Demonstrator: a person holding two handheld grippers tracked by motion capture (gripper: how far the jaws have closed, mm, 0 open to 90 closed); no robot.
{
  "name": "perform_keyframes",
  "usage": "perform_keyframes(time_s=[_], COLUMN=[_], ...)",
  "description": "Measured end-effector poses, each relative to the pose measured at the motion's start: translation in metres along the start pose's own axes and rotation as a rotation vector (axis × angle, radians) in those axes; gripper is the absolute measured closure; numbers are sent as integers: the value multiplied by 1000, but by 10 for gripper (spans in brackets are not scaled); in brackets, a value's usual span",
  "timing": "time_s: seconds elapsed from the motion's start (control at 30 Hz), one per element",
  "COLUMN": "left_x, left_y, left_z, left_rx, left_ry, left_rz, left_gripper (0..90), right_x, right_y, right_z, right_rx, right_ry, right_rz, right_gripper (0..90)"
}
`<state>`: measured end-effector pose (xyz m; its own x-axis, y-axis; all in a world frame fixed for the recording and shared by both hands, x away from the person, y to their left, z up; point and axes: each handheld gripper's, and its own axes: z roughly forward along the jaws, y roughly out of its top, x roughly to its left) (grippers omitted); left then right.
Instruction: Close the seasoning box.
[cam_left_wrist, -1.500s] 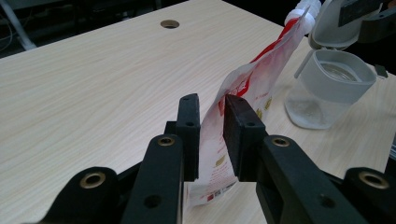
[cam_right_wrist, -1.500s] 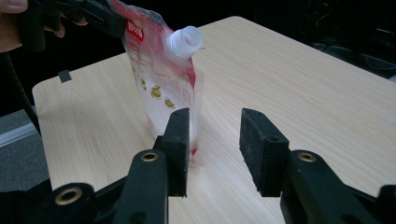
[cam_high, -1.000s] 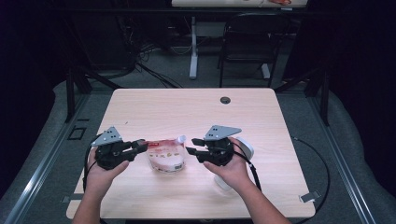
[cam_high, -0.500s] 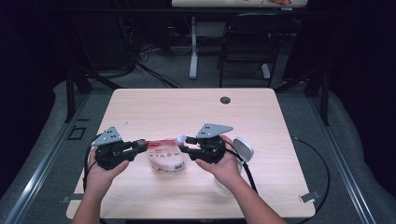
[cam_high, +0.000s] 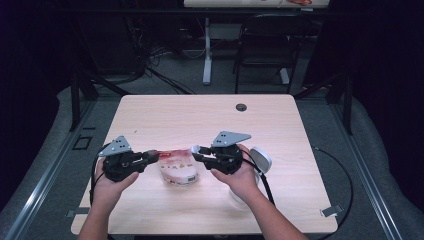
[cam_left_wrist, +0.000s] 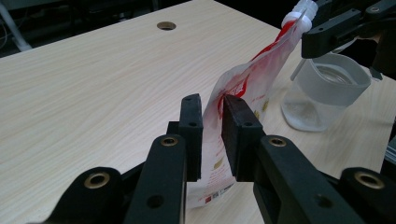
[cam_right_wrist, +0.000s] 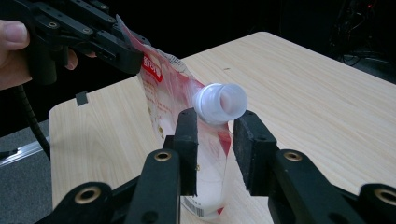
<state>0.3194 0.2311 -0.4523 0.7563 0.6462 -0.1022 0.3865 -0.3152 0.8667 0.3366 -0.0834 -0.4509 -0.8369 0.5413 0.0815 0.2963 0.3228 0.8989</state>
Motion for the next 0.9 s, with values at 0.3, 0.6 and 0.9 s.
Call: perform_keyframes(time_s=[0.3,0.6,0.9], left_x=[-7,-20,-29], left_y=[3,9,10], left_z=[2,9,17], left_rx=[3,3,7], left_ry=[-20,-59,-90], left_rz=[17,37,46], left_gripper=[789,788,788], right_x=[4,9,11], right_y=[-1,-8,-15], right_z=[-10,-32,-48], right_rx=[-5,-8,3], right_ry=[-20,-43,-61], right_rz=[-16,-19,-22], right_gripper=[715,718,718])
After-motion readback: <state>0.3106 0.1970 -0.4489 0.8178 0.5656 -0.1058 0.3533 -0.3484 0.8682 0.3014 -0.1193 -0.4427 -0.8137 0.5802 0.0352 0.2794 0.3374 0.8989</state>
